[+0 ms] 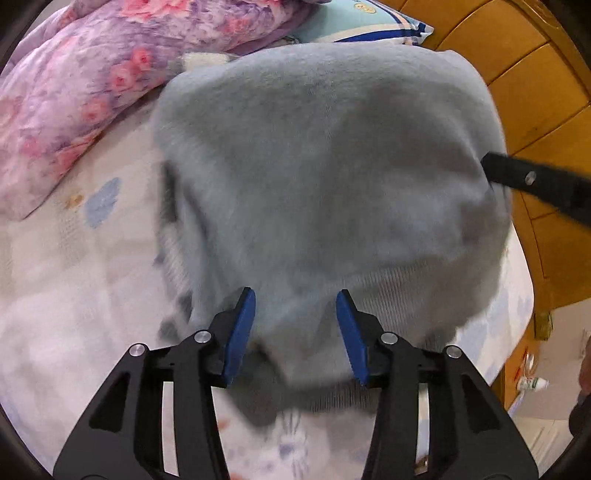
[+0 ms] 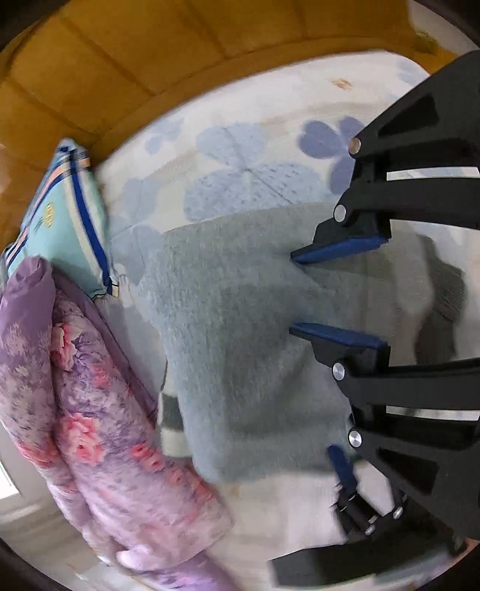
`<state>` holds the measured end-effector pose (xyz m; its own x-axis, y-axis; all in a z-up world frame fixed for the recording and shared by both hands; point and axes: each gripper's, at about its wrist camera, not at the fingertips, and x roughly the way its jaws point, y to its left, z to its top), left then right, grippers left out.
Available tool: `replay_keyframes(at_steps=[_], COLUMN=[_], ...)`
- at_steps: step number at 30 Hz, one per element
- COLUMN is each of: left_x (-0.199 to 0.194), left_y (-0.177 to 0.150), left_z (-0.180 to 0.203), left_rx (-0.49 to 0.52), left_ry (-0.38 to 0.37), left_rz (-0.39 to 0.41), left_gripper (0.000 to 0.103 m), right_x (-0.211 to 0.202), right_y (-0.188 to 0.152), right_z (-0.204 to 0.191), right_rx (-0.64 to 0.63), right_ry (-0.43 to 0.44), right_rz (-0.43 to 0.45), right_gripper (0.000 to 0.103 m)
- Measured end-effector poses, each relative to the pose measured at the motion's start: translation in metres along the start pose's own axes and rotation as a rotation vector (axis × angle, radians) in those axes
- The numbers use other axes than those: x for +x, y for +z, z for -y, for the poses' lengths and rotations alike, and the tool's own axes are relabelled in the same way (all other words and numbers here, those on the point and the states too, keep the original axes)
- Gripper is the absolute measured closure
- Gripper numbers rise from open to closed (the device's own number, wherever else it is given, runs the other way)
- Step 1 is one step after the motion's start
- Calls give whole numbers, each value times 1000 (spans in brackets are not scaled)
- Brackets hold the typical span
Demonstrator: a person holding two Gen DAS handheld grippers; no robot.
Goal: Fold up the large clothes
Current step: 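Open both tools and pull them back from the stack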
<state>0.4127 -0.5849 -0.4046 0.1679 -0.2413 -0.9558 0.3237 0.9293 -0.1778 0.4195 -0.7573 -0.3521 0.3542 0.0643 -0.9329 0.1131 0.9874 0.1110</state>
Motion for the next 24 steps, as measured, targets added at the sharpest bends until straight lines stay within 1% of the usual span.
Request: replay_keyframes(at_steps=[1,2,3,4,5,6,7,8,9,10,12,13,14,15,16,18,21,22,24], left_x=[-21,-43,-67,-85,-111,-138,-157,-184,-204,-235,-275,-298,-320,-337,-349,-376,-404,-410,-418], left_y=[-5,-11,-16,-21,-28,-37,-43,-51,-59,-73,-91,-105,-121,-136,-146,-175,-212,-225,-245], left_z=[-1,-2,-3,-3,-3,-1,0,0,2,5,8,10,11,12,11,8,2,-1,-7], left_rx=[-10,-16,-16,-10,6,22,31,43,58,83,124,143,165,177,180,187,196,197,196], left_ry=[-10,-23,-28,-33,-40,-36,-35,-46,-58,-50,65,134,185,213,226,230,244,261,271], left_rz=[22,47,70,92,131,175,204,251,292,354,428,474,521,554,570,591,623,616,595], left_gripper=[56,48,37,37,36,28,22,14,13,12,7,5,5,5,5,5,5,5,5], right_x=[-21,-36,-54,-70,-90,-111,-130,-154,-173,-197,-231,-247,-267,-282,-301,-323,-355,-362,-369], right_y=[-5,-11,-18,-25,-35,-46,-56,-70,-81,-98,-118,-130,-143,-155,-170,-190,-219,-228,-239], right_z=[1,-1,-5,-11,-19,-28,-36,-48,-57,-70,-84,-90,-100,-108,-117,-131,-157,-165,-175], right_rx=[51,72,83,85,83,76,71,71,80,97,135,153,167,172,177,173,131,119,111], right_ry=[69,96,104,94,84,91,95,82,64,46,35,12,-7,-16,-27,-48,-96,-117,-140], right_rz=[26,52,73,89,109,133,158,188,212,248,301,318,342,363,390,421,479,495,508], right_gripper=[69,61,56,47,44,41,33,25,22,17,16,13,11,11,10,9,9,9,9])
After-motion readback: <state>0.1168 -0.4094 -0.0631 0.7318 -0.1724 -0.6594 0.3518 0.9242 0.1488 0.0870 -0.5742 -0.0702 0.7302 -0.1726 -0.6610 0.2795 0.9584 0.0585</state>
